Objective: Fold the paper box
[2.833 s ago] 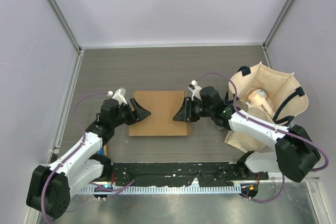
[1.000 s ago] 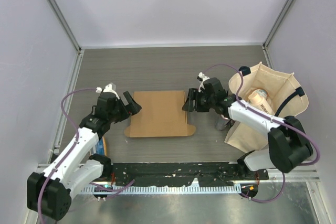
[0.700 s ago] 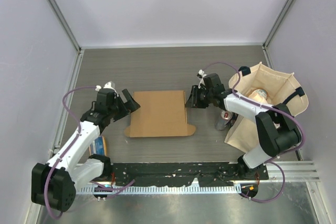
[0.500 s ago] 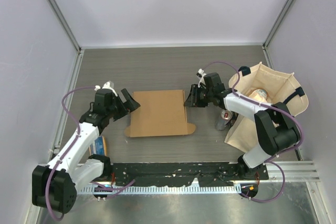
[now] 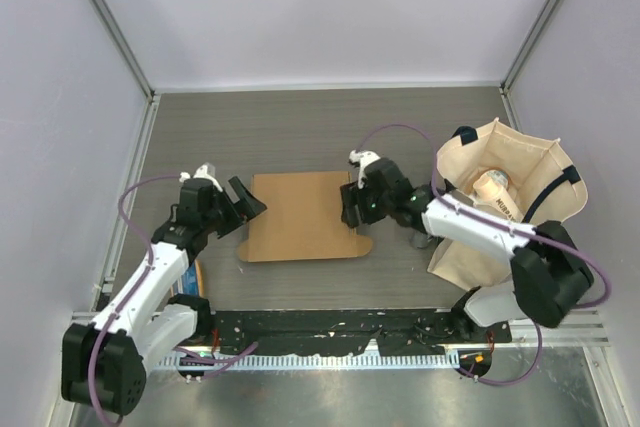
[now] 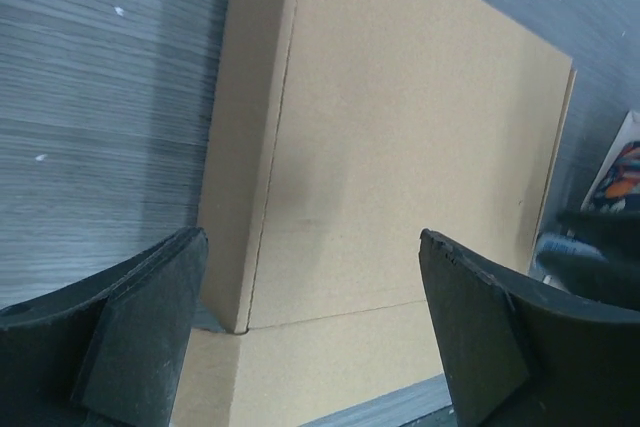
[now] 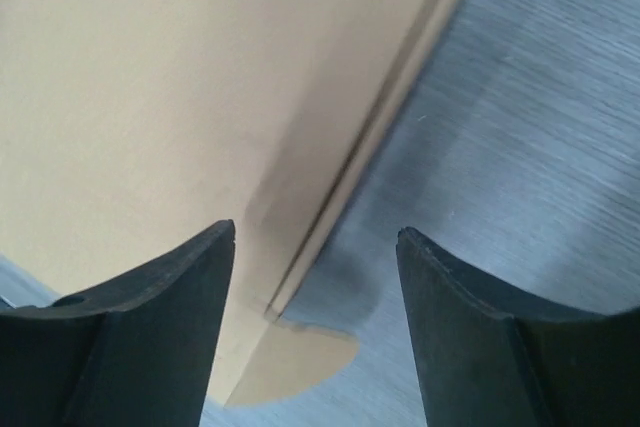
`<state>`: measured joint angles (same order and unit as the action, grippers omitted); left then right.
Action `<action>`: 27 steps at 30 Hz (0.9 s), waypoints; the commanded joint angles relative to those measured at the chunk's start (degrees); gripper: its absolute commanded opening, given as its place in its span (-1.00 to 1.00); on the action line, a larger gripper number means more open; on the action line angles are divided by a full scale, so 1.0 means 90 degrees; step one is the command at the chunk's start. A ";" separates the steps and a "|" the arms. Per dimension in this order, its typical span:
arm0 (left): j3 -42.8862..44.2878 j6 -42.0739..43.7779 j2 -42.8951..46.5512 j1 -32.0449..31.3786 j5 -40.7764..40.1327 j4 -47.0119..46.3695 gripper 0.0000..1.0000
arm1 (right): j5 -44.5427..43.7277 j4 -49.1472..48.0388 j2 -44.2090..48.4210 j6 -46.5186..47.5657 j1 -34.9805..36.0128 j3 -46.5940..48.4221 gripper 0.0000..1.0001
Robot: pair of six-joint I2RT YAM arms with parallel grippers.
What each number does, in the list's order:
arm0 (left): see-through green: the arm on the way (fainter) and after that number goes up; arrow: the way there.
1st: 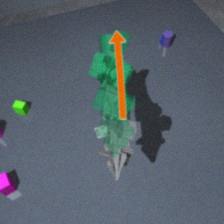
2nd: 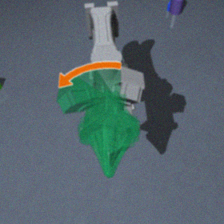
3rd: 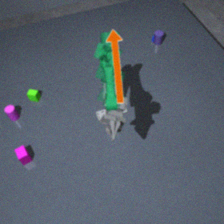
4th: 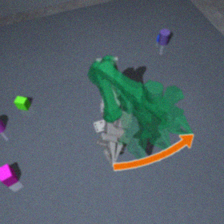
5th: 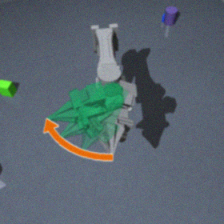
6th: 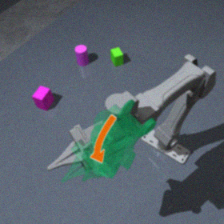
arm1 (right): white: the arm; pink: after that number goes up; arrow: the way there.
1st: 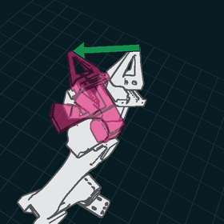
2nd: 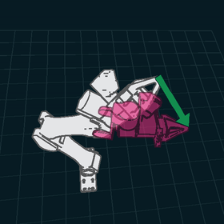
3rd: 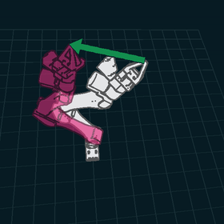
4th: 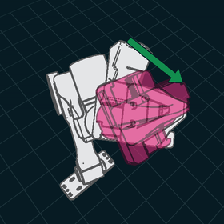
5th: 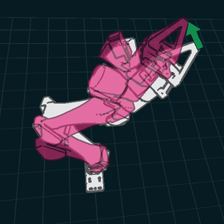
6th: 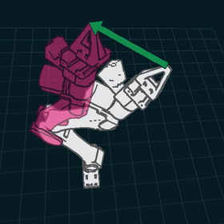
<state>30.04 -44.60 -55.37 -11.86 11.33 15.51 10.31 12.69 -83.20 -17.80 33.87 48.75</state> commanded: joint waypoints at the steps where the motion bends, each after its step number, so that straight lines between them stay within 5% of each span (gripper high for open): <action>1: 0.0284 -0.0113 0.0780 0.0038 -0.0963 0.0579 0.82 | -0.3666 0.0670 0.1128 0.1293 0.1683 0.0267 0.47; 6: 0.0976 -0.0493 0.1512 0.0048 -0.2604 0.2006 0.91 | -0.4699 0.0262 0.1306 0.2718 0.4159 0.0082 0.51; 10: 0.1271 -0.0640 0.1767 0.0058 -0.2880 0.2485 0.93 | -0.5529 -0.0023 0.0460 0.3646 0.5481 0.0129 0.53; 22: 0.0901 -0.0416 0.2344 0.0058 -0.2519 0.2515 0.91 | -0.7776 -0.2053 -0.1927 0.5444 0.6042 0.0530 0.51; 27: 0.0881 -0.0299 0.2451 0.0067 -0.2548 0.2457 0.90 | -0.8088 -0.2504 -0.2259 0.5816 0.6051 0.0550 0.23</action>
<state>37.85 -48.88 -34.24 -11.60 -11.44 38.20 -56.23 -2.09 -102.80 30.37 87.92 51.27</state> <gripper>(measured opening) 0.954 0.675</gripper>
